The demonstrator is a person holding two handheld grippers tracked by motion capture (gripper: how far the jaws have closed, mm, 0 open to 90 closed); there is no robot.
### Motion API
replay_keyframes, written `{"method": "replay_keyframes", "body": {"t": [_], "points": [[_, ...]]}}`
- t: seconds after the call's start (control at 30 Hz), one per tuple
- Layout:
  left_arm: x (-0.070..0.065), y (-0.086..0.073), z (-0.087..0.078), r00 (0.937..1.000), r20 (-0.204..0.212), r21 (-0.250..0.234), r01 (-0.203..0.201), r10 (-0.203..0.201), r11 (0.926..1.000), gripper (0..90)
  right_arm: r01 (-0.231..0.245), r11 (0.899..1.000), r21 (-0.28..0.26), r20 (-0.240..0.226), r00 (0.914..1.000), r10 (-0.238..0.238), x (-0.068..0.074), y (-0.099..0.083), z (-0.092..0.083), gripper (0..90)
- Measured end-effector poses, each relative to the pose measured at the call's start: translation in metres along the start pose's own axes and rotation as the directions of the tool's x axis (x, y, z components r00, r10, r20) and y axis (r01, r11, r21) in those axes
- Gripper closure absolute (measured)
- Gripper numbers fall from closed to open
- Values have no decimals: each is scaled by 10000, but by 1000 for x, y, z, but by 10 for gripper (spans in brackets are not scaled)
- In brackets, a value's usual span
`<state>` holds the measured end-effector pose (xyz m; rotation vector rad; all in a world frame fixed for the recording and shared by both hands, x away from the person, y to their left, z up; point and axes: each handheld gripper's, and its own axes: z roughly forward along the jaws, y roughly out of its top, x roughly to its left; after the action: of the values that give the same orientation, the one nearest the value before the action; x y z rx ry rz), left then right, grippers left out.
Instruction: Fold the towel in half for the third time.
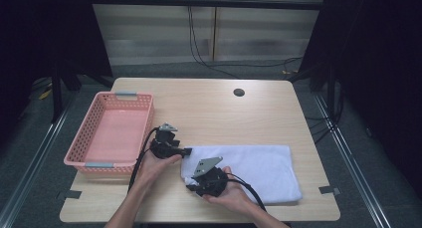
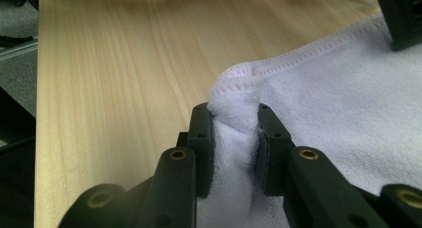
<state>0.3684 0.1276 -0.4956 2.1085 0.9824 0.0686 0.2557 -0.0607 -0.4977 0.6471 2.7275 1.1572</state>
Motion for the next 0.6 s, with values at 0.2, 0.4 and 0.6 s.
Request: {"method": "replay_keyframes", "body": {"t": [0.2,0.4,0.6], "points": [[-6,-1,5,9974,464,513,-573,549,9970,599,-414,9991,0,-227,9989,414,-1,1,-2,746],[-7,-1,2,9937,1097,164,-259,239,9995,797,-840,9964,-152,-545,9951,830,-4,1,-7,748],[-2,9,-11,9885,1492,-443,304,-235,9986,808,-1169,9917,-529,-724,9910,1130,-10,8,-19,749]]}}
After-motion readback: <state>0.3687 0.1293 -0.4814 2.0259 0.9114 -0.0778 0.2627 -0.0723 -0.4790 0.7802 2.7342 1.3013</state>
